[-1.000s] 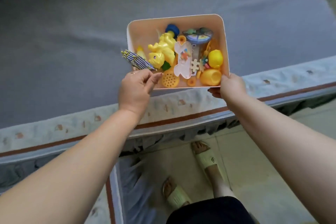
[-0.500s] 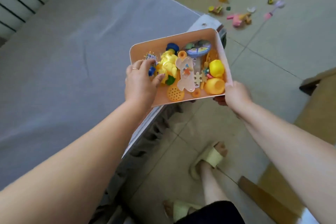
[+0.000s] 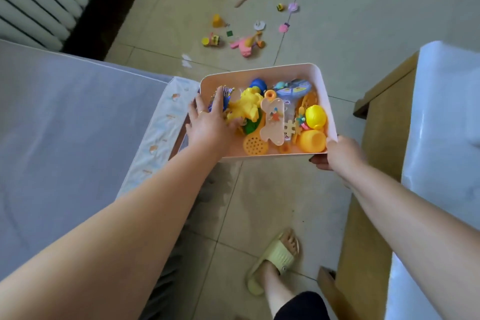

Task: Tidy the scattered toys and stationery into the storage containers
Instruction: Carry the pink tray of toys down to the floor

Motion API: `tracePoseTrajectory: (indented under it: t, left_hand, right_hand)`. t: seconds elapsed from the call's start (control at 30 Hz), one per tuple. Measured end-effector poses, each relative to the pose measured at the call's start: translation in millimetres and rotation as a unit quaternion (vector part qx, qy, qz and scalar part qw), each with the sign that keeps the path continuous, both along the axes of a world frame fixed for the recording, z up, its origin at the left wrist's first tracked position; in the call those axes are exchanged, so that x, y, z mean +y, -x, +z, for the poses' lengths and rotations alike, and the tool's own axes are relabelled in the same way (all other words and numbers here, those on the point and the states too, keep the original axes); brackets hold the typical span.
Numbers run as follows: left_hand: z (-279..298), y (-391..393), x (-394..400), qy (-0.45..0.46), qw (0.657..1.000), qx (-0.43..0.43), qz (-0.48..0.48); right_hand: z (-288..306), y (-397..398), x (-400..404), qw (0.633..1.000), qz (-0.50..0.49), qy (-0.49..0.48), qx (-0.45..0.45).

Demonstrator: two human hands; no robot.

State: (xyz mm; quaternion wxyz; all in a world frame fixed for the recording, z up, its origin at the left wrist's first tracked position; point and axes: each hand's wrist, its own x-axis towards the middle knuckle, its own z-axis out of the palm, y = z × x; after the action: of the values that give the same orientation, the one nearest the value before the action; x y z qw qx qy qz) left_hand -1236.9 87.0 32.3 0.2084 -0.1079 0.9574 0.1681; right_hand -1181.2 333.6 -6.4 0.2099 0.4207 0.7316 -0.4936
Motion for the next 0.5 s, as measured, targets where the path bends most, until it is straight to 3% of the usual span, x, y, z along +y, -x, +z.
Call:
tracePoseTrajectory:
  t: [0.13, 0.27, 0.5]
  left_hand:
    - [-14.6, 45.6, 32.2, -0.057, 0.997, -0.041, 0.043]
    - [-29.1, 74.5, 54.5, -0.106, 0.992, -0.029, 0.06]
    - [-51.6, 127.5, 73.7, -0.106, 0.983, -0.08, 0.125]
  right_hand:
    - [-10.1, 36.5, 34.0, 0.999, -0.036, 0.012, -0.039]
    - [-20.3, 69.2, 56.3, 0.996, -0.056, 0.024, -0.06]
    - [-53.4, 129.3, 68.7, 0.991, -0.083, 0.033, -0.1]
